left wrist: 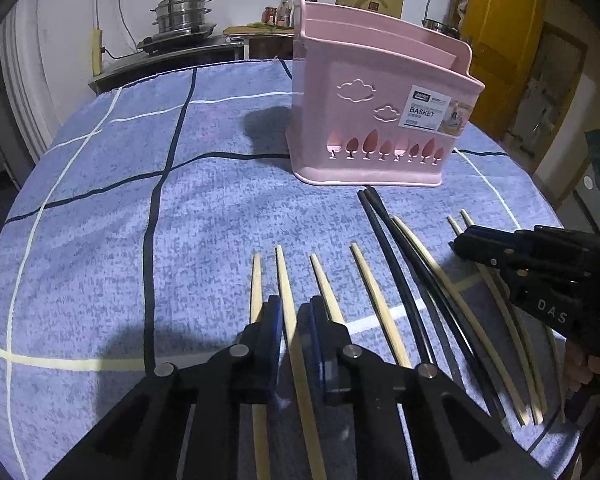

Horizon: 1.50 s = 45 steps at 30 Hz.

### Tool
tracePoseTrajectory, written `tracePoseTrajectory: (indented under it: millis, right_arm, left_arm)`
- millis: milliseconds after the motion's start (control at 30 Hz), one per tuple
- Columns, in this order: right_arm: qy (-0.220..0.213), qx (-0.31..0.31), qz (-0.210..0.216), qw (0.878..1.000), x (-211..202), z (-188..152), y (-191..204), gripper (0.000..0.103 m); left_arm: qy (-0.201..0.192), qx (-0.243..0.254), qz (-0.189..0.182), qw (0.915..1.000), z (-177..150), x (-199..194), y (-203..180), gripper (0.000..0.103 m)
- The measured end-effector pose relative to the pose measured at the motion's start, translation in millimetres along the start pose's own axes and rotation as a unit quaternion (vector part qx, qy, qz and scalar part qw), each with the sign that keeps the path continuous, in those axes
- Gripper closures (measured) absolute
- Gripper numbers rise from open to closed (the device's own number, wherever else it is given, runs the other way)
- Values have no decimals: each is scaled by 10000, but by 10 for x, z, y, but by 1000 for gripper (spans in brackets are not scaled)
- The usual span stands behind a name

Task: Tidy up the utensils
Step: 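Lower the left tool onto a wooden chopstick while the right tool lowers onto another, then close the left tool on its wooden chopstick and lift while the right tool does likewise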

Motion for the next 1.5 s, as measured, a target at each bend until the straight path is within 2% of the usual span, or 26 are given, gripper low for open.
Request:
tracePoseTrajectory:
  millis: [233, 333, 533, 1033, 1233, 1500]
  right_arm:
    - [36, 13, -7, 10000, 18, 25, -20, 94]
    - [44, 83, 16, 10000, 21, 46, -28, 95]
    - [-78, 164, 142, 9997, -75, 66, 1, 96]
    - [-733, 24, 185, 9971, -710, 304, 76, 97]
    - [-1046, -49, 134, 9944, -1008, 394, 136, 97]
    - [-1406, -125, 87, 9900, -1352, 435, 211, 97]
  left_arm:
    - [81, 183, 146, 9997, 69, 58, -39, 91]
    - [128, 203, 185, 9995, 107, 80, -39, 96]
    - [145, 122, -21, 9998, 162, 30, -44, 97]
    - [-597, 221, -429, 9970, 451, -779, -153, 97]
    - [-934, 262, -510, 9940, 514, -1167, -198, 97]
    - [-1174, 302, -551, 9911, 536, -1446, -237, 97]
Point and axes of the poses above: each gripper's, at about its wrist camera, not at the fingertips, and x roughly the way its jaws point, y to its left, z to its top, the point moved 6 cm from there along x, roughly the way its jaws point, and after that the axes turned 8 degrees about -x, right-handed, at the moved point
